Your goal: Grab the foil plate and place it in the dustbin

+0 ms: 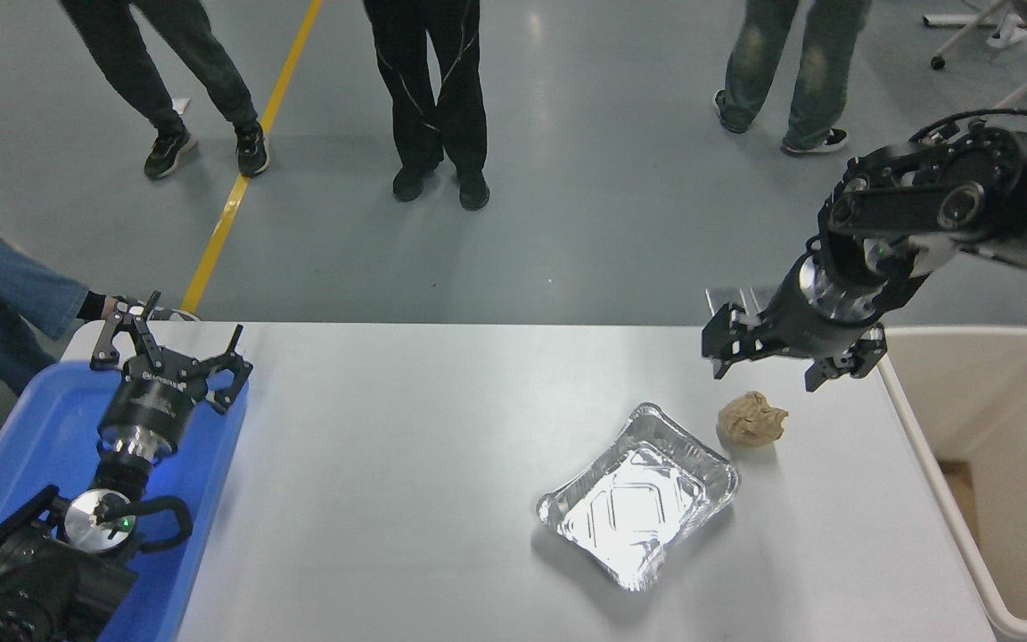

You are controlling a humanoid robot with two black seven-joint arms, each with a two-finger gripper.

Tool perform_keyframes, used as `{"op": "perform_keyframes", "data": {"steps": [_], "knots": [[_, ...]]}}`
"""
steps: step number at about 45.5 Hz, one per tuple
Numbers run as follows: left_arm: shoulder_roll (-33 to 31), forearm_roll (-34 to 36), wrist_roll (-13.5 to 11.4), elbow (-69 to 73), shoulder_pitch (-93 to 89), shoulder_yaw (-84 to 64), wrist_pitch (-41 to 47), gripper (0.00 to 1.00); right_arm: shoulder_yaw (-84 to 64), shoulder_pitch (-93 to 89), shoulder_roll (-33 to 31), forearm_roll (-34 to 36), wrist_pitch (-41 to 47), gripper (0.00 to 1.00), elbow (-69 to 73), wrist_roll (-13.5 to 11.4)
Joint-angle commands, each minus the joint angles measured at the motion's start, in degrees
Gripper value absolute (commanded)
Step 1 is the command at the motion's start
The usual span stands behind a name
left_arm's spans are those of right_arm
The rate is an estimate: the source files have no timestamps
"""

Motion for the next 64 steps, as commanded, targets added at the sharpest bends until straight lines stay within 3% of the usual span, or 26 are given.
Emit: {"op": "perform_keyframes", "data": {"steps": [1,4,7,27,42,52,64], "knots": [[0.09,-0.01,0.0,-0.06,0.0,-0.02,0.0,0.99,-1.17,14.79,-2.65,1.42,3.34,1.0,12.6,-3.26],[0.09,-0.01,0.0,0.03,0.0,-0.02,0.0,0.99,-1.52,17.7,-3.53,1.51,3.69,1.0,14.98,-7.3],[0.09,-0.01,0.0,0.03,0.09,-0.02,0.0,0.99,-1.61,19.02,-3.88,1.86,3.69,1.0,15.78,-9.42],[0.09,-0.01,0.0,0.03,0.0,-0.02,0.0,0.99,-3.11,18.15,-3.88,2.04,3.52,1.0,15.6,-10.12],[0.09,-0.01,0.0,0.03,0.0,-0.02,0.0,0.99,-4.6,5.41,-3.88,3.0,-1.49,1.0,7.44,-9.86],[0.09,-0.01,0.0,-0.06,0.0,0.07,0.0,0.99,-4.51,-5.14,-3.71,15.74,-5.53,1.0,-2.24,-9.86],[0.01,-0.01,0.0,-0.06,0.0,0.07,0.0,0.99,-4.25,-15.33,-3.53,24.27,-16.42,1.0,-3.47,-9.86]]}}
